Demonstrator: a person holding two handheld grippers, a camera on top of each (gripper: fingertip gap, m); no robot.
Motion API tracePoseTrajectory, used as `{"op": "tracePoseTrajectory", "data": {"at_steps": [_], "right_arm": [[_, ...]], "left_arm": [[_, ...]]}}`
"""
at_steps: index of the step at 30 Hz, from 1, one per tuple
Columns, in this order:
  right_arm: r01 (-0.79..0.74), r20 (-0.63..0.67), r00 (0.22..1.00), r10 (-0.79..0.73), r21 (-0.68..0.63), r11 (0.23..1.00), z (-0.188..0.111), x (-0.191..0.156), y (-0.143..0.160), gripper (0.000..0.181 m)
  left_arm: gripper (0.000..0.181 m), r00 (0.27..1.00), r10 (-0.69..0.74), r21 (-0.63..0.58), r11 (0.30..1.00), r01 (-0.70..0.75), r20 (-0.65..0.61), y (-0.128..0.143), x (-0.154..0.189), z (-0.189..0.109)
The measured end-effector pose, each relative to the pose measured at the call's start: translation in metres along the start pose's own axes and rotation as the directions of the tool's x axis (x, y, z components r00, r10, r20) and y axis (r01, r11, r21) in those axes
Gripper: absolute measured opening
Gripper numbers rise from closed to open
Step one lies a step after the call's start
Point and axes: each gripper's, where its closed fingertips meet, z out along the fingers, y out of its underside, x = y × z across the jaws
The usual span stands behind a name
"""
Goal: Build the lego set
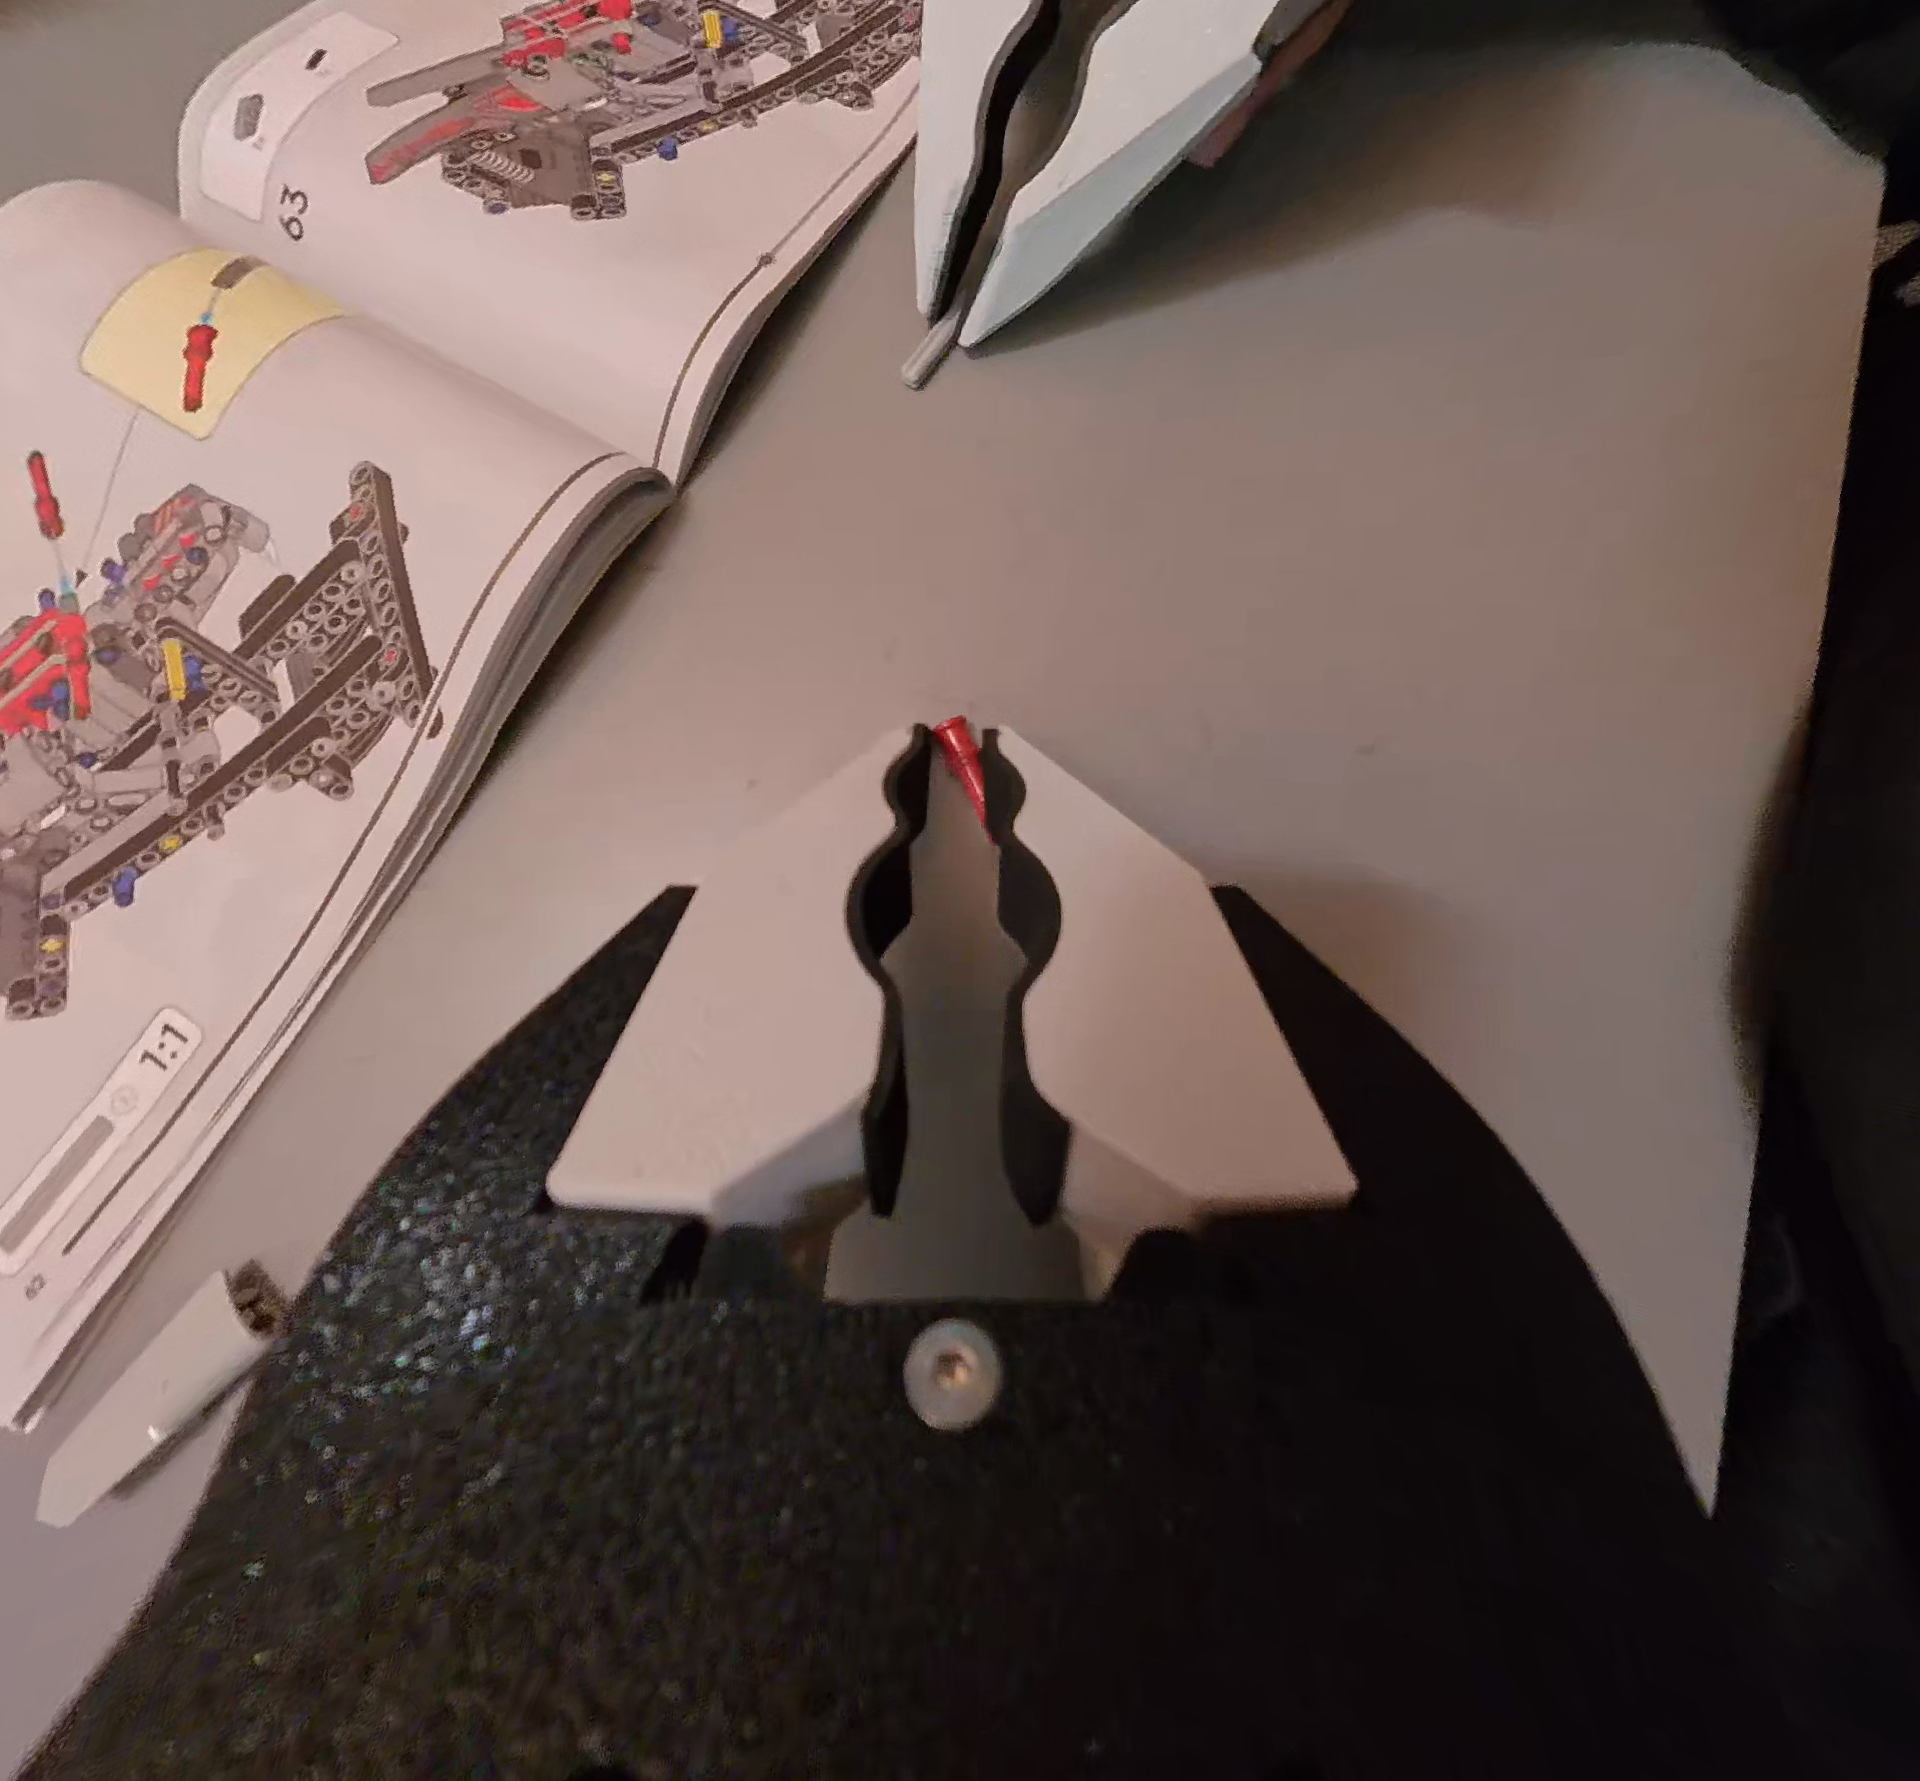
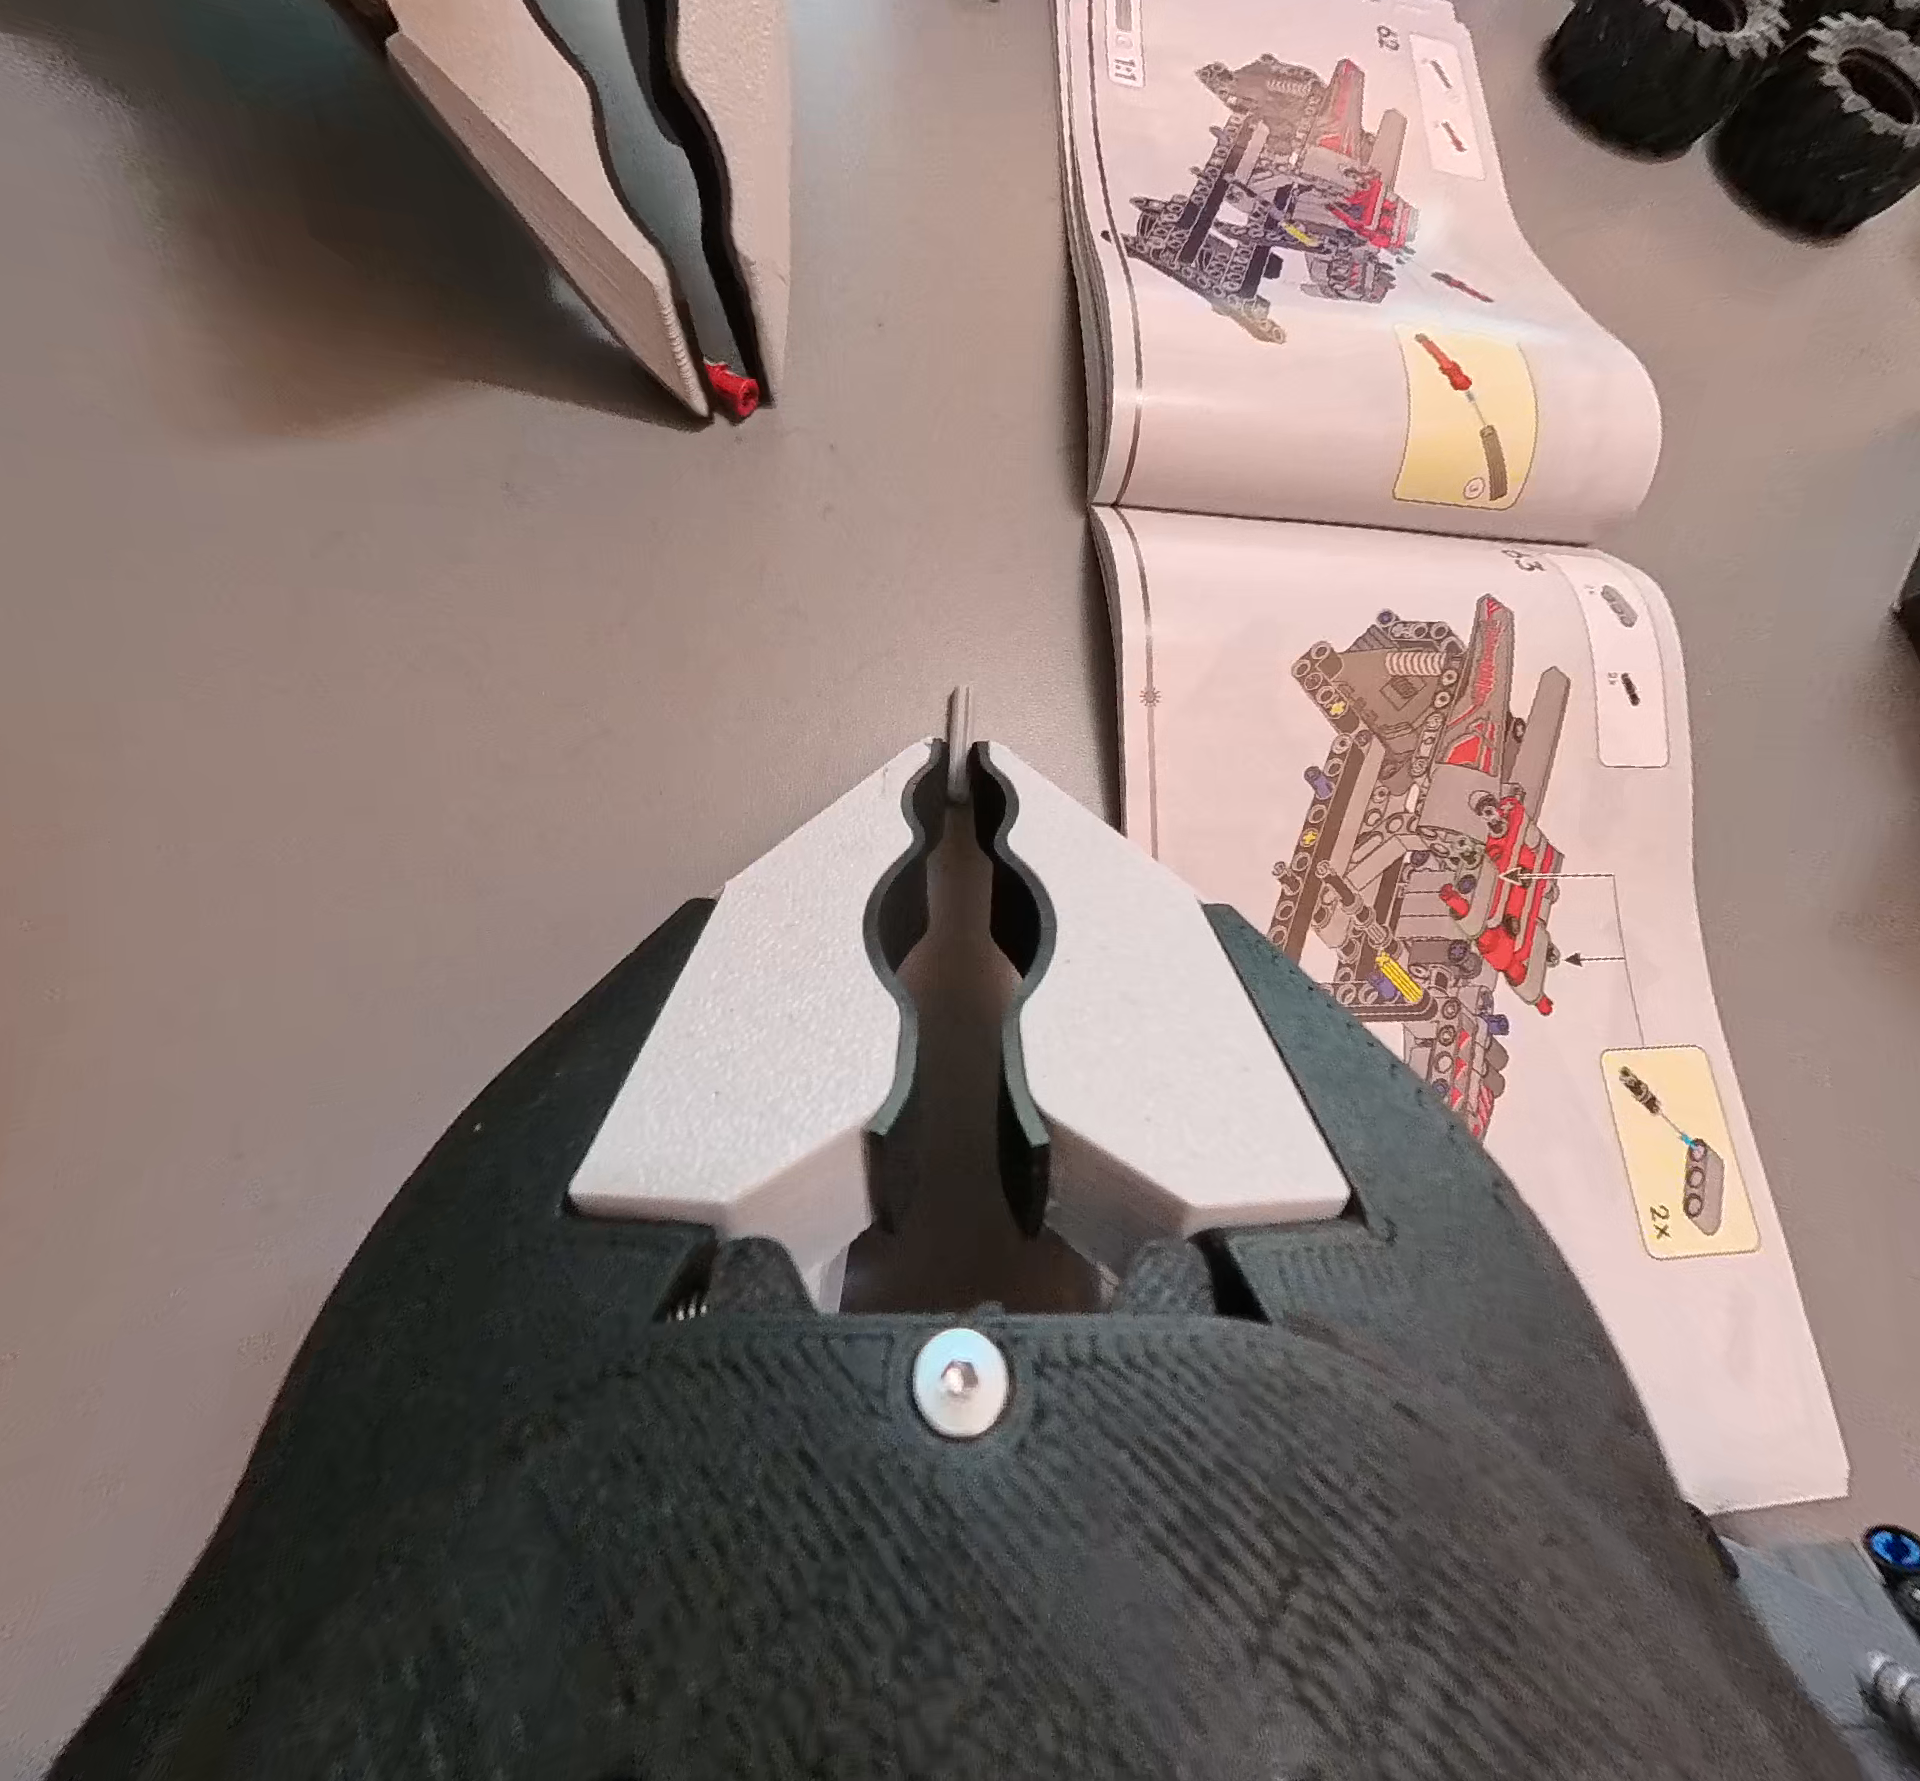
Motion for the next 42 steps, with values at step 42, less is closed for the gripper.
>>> {"op": "tracePoseTrajectory", "data": {"at_steps": [42], "right_arm": [[-0.293,-0.001,0.948,0.317,0.375,0.879,-0.133,-0.017,-0.033,0.005]], "left_arm": [[0.002,0.744,0.596,0.28,0.691,-0.667,0.302,-0.177,0.074,0.024]]}}
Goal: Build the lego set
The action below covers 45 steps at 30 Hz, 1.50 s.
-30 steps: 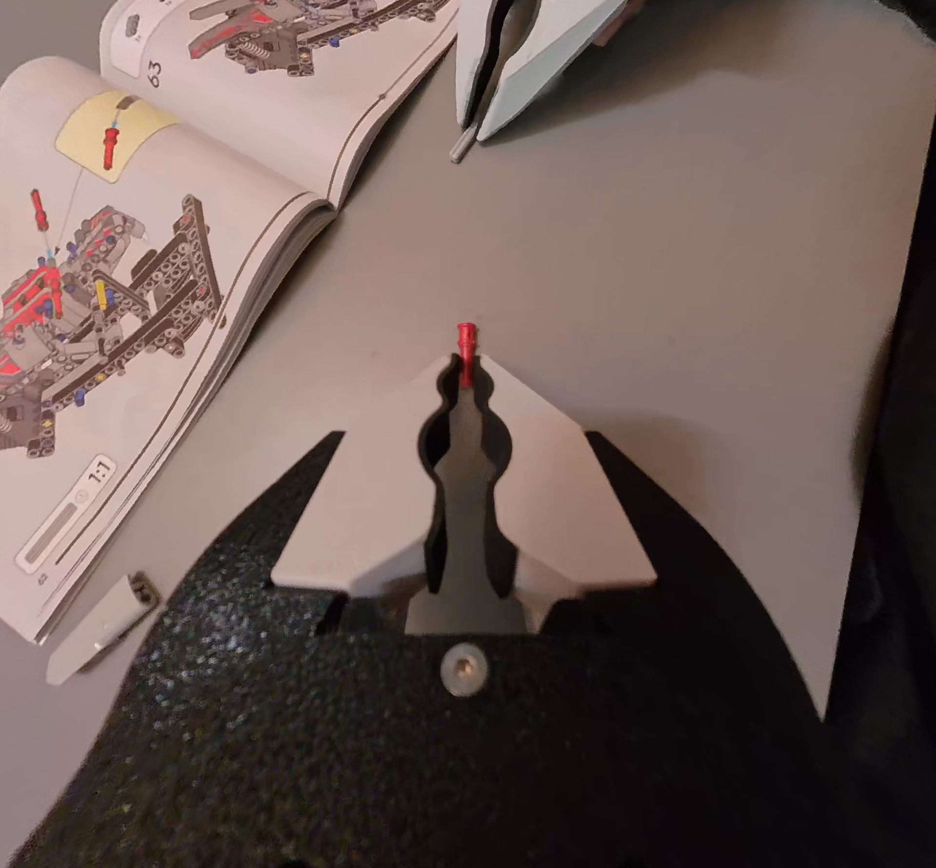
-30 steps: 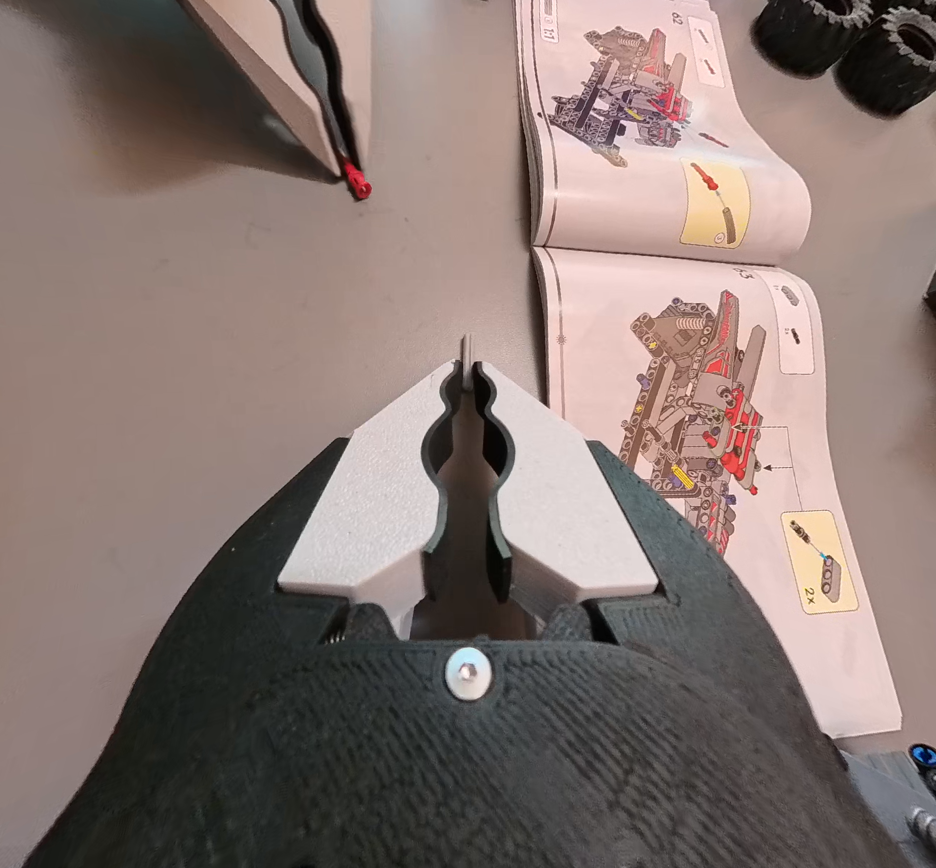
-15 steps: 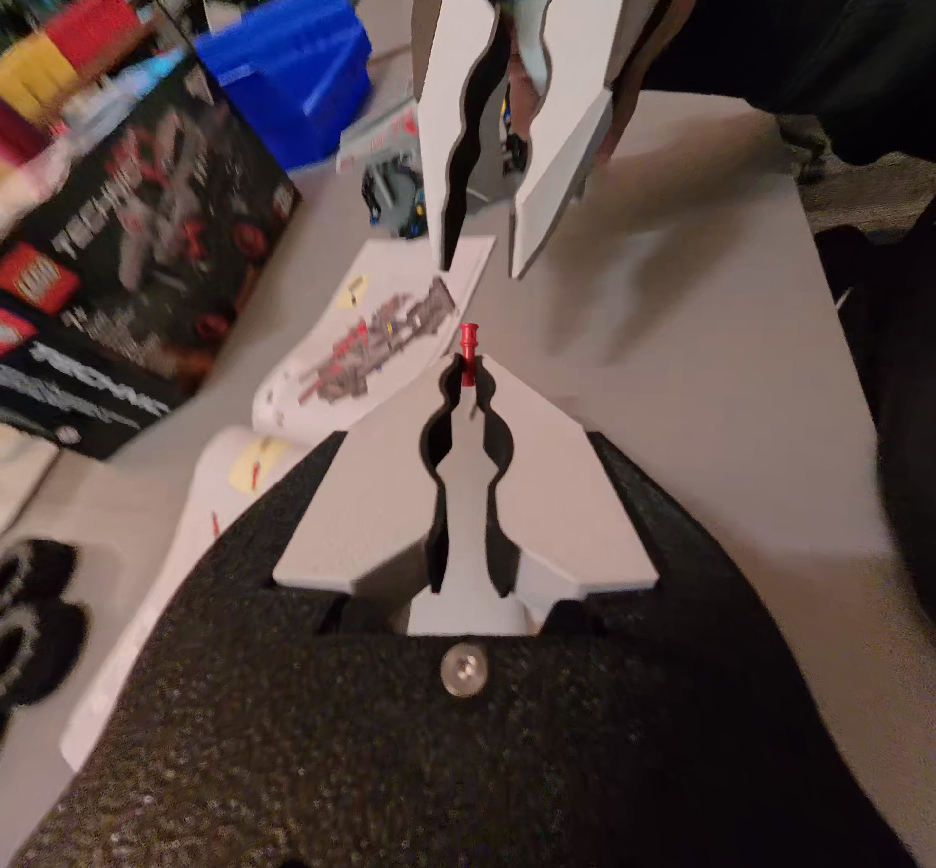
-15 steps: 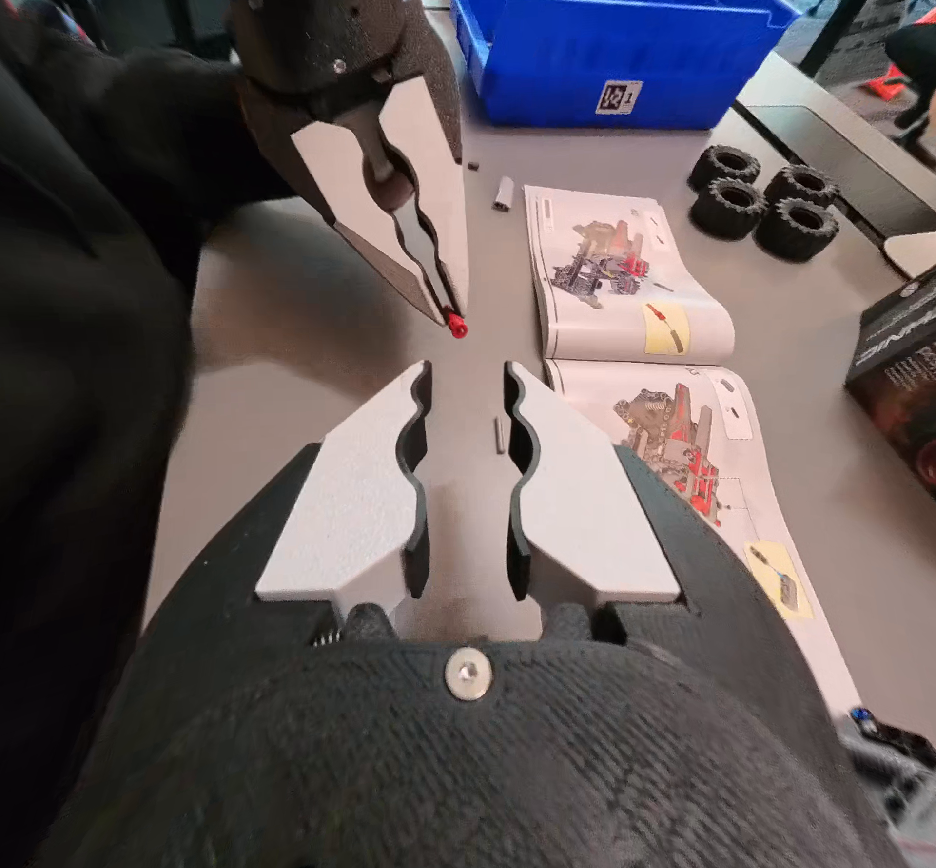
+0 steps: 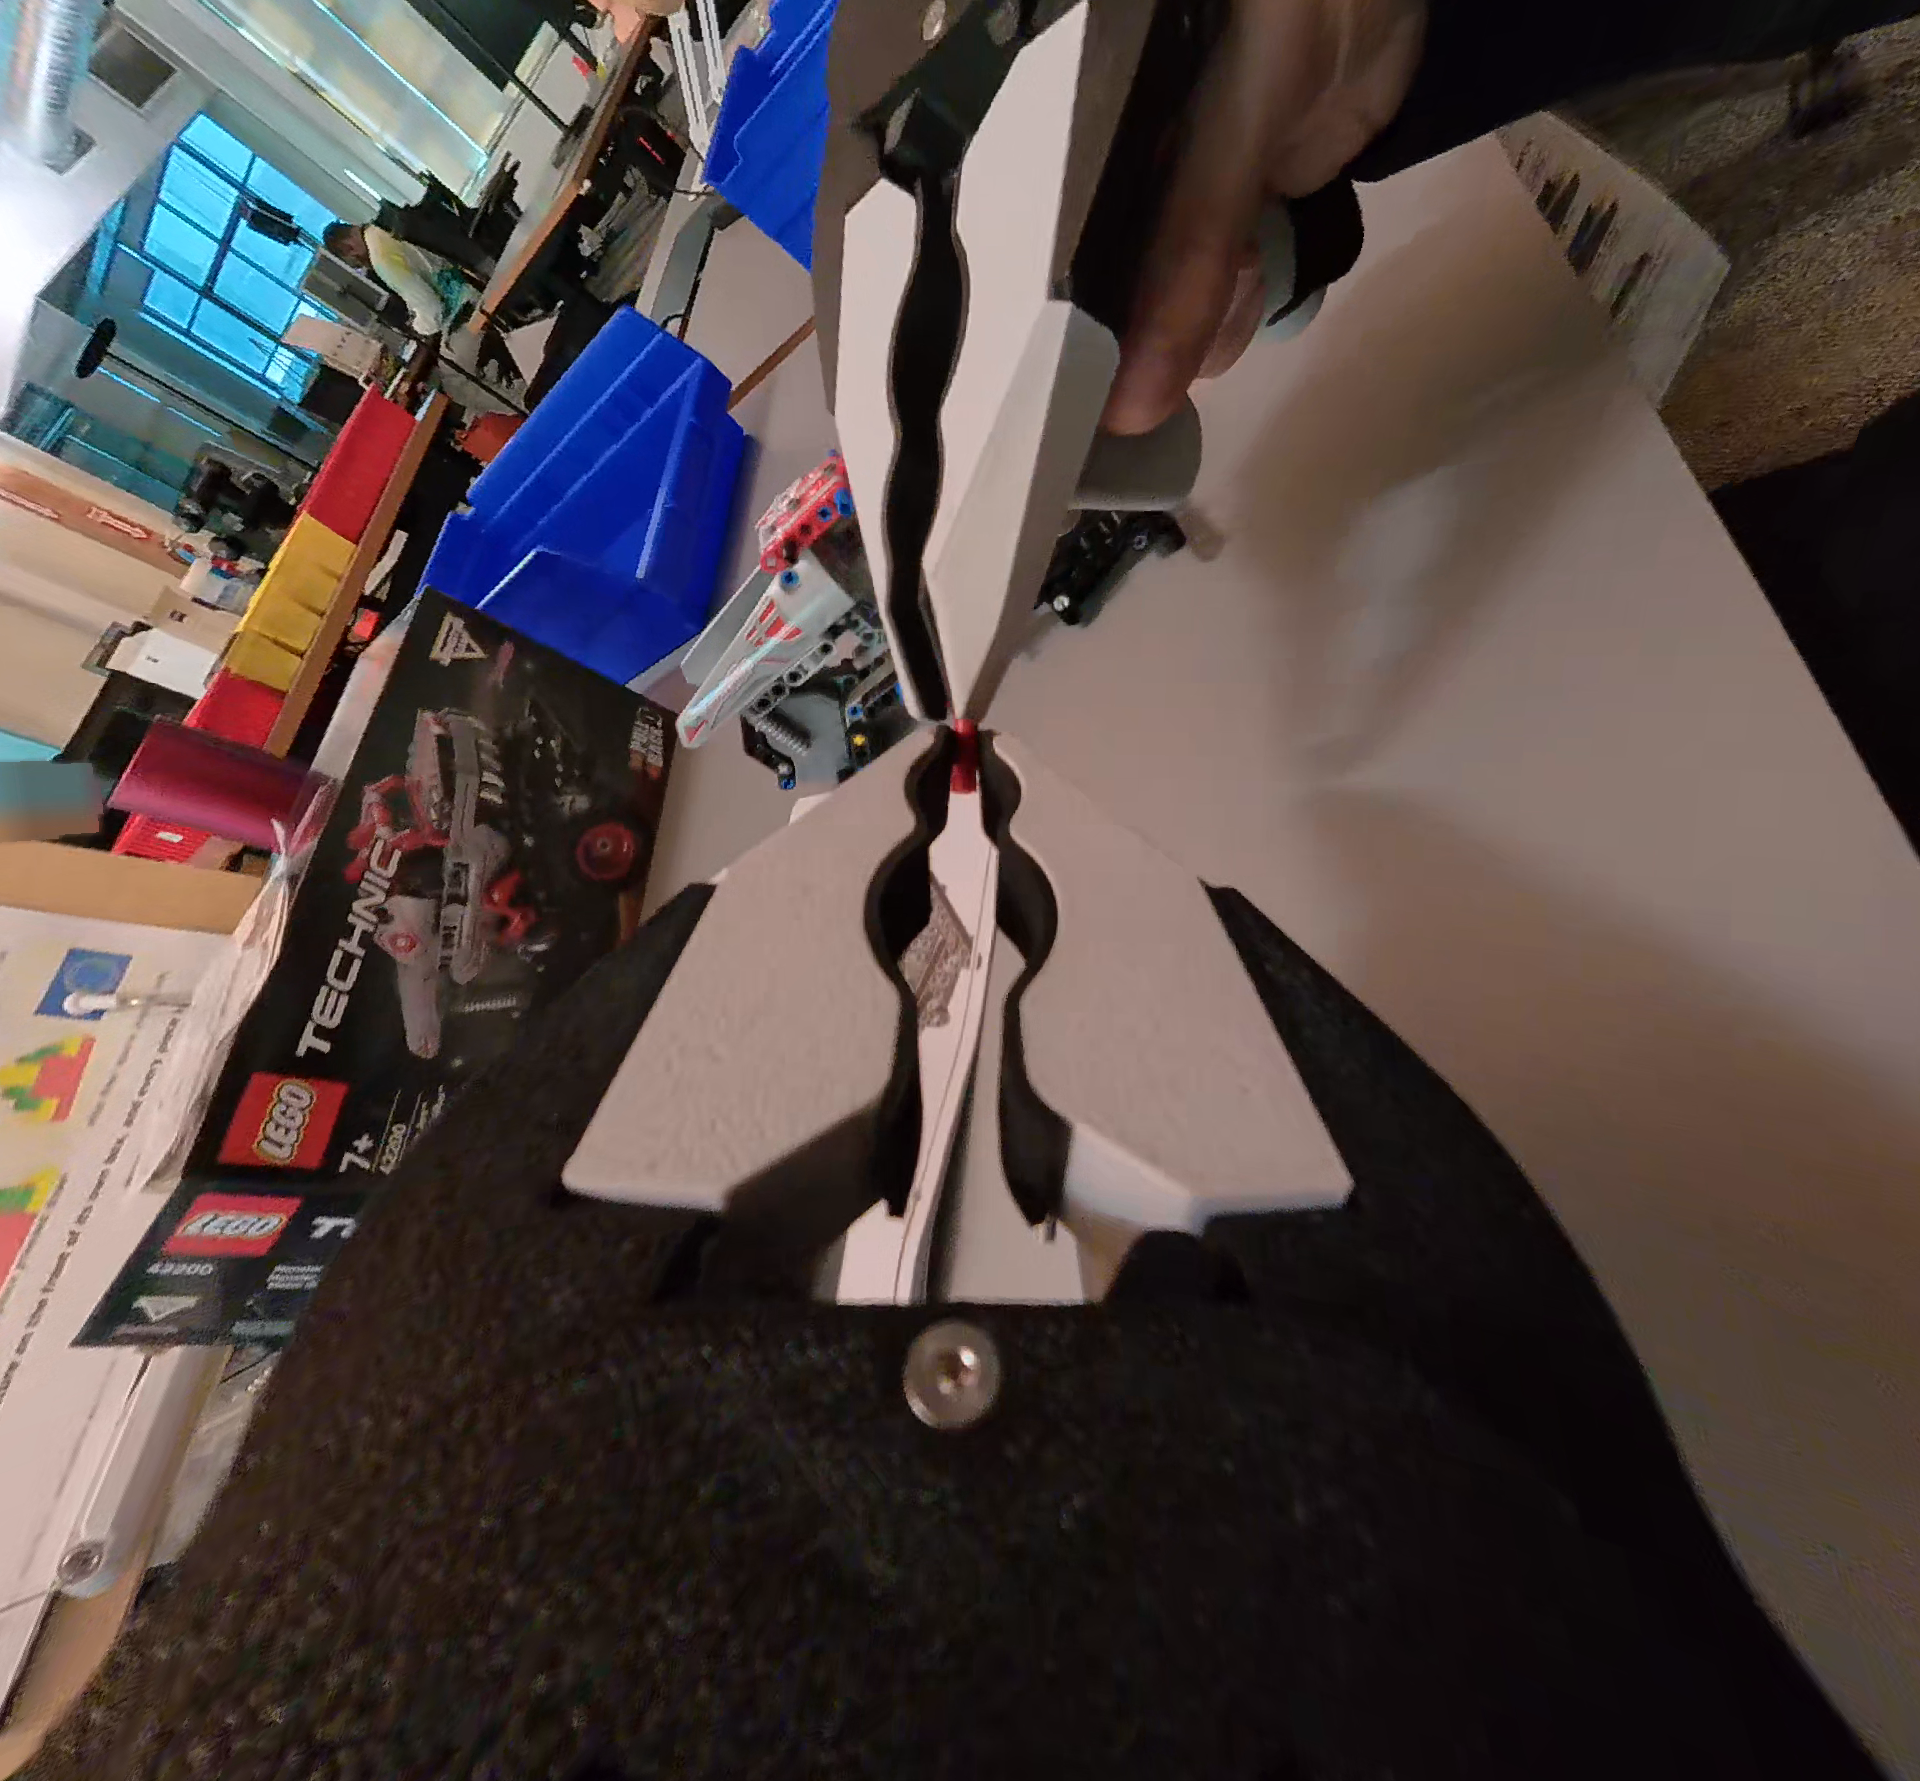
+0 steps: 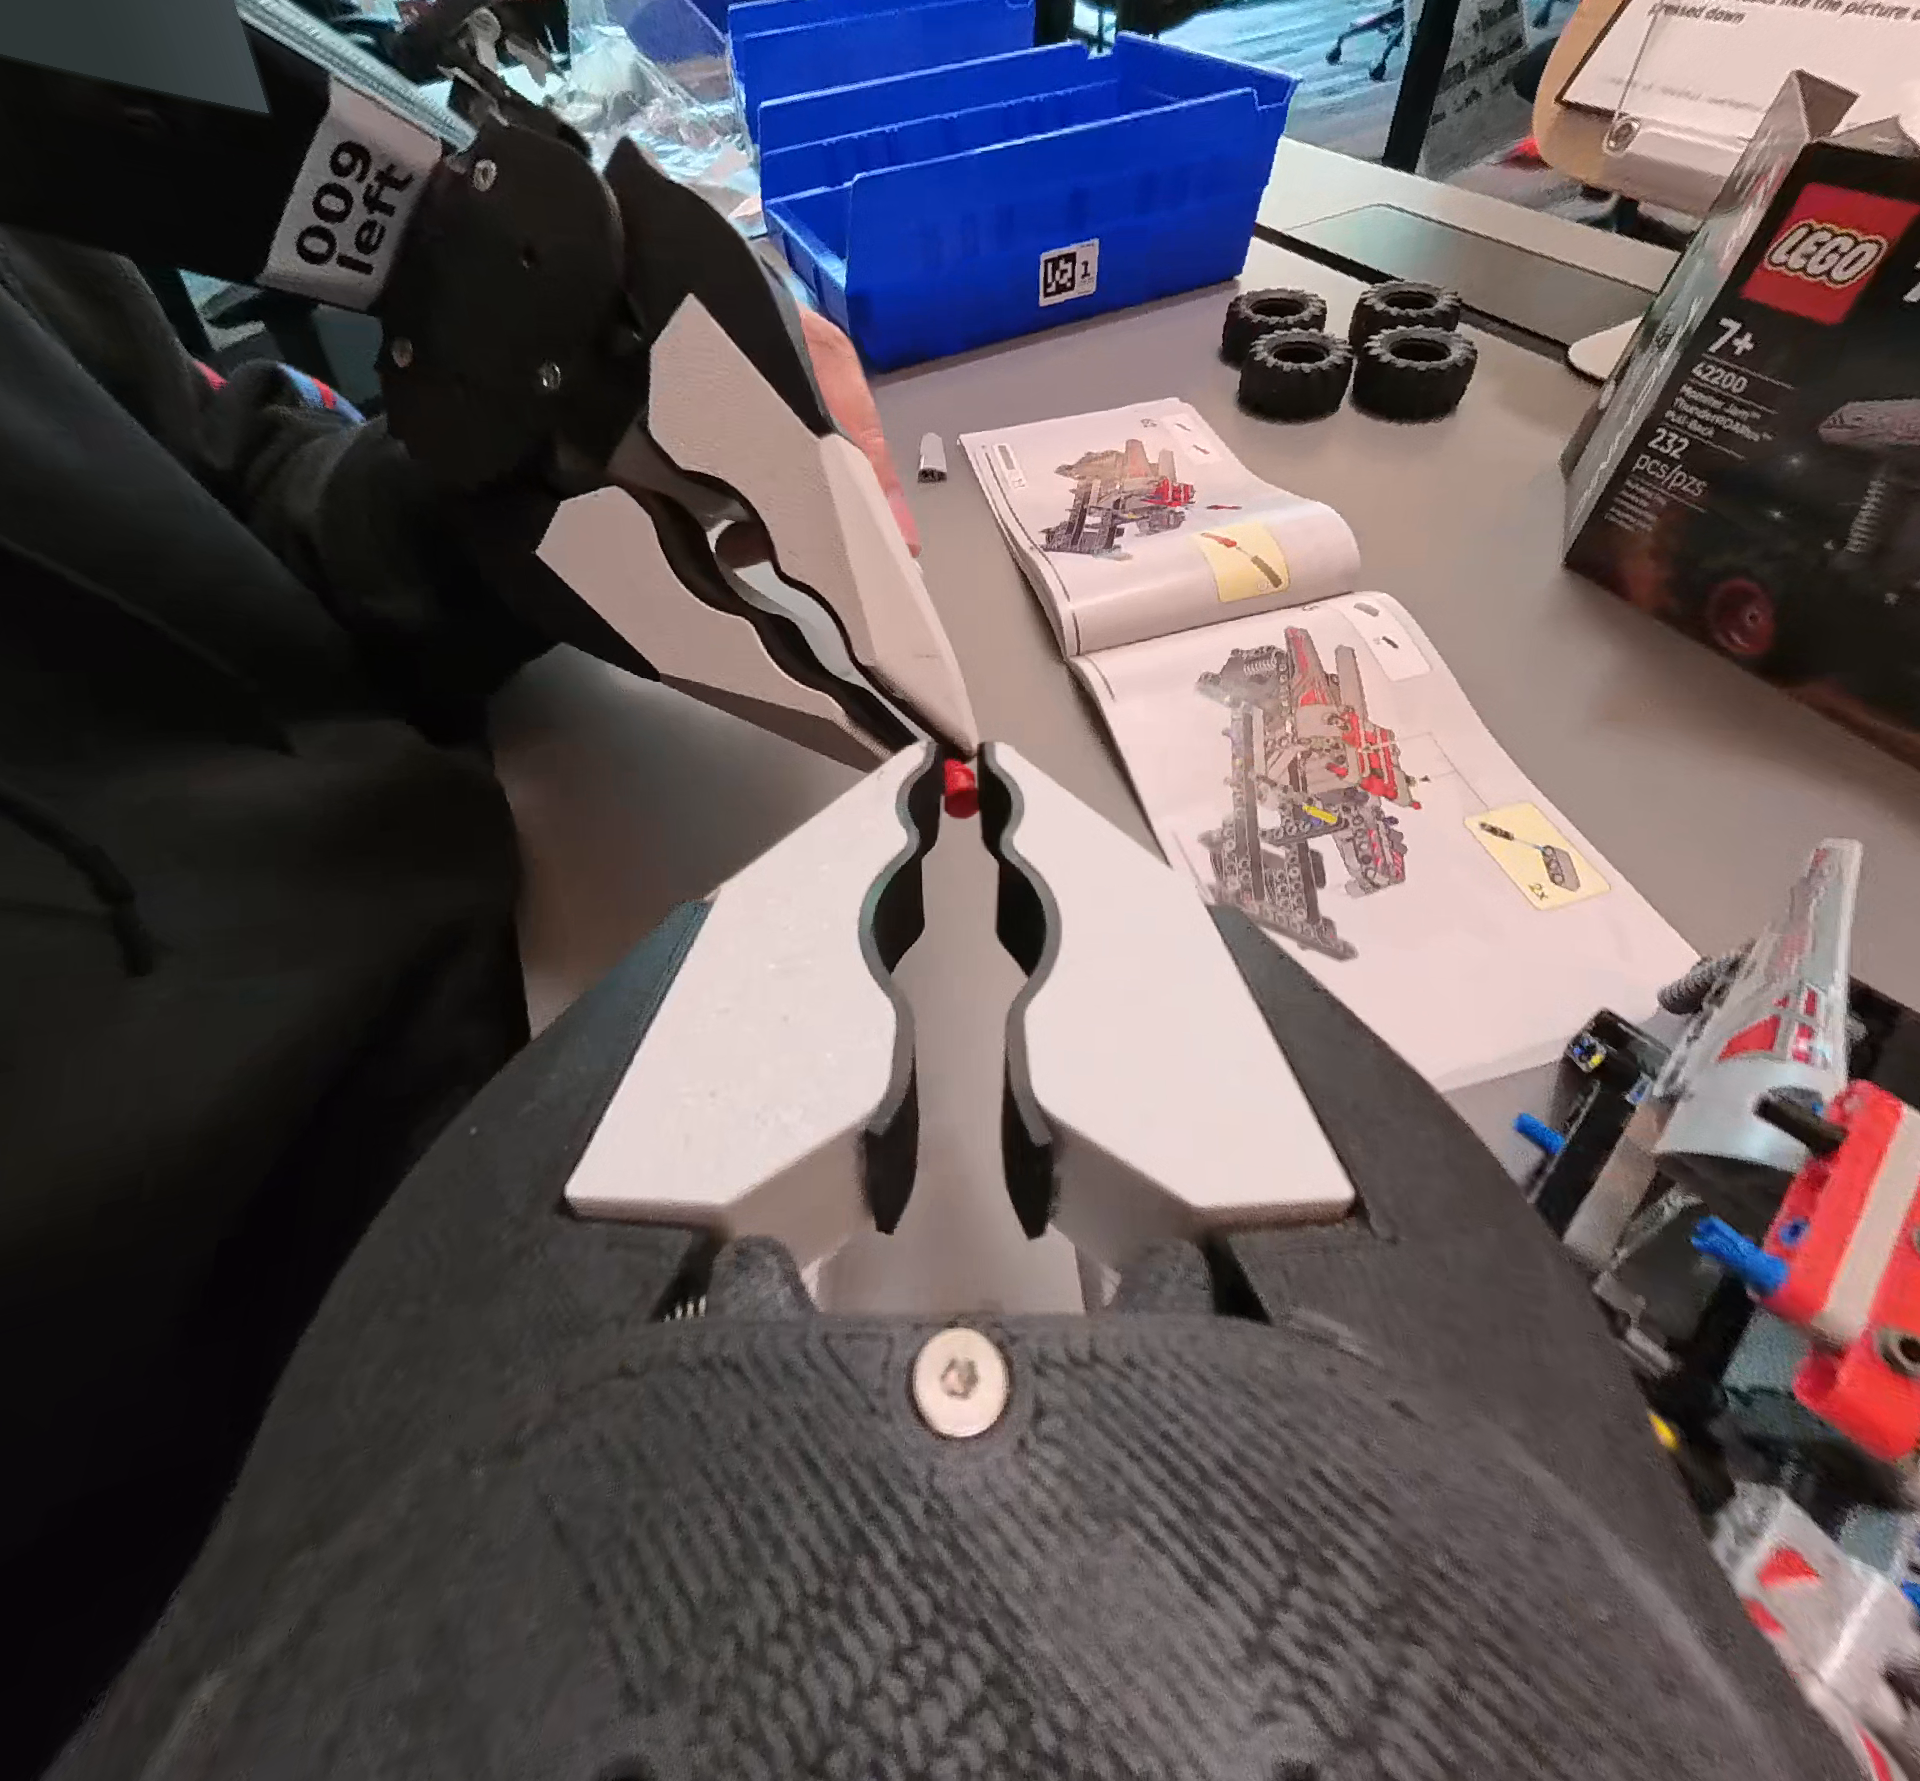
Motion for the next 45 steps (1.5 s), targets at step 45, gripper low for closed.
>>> {"op": "tracePoseTrajectory", "data": {"at_steps": [45], "right_arm": [[-0.484,0.325,0.834,0.446,0.042,0.874,-0.109,0.117,0.042,0.005]], "left_arm": [[0.018,0.962,0.261,0.084,0.96,-0.267,0.079,-0.017,-0.039,0.138]]}}
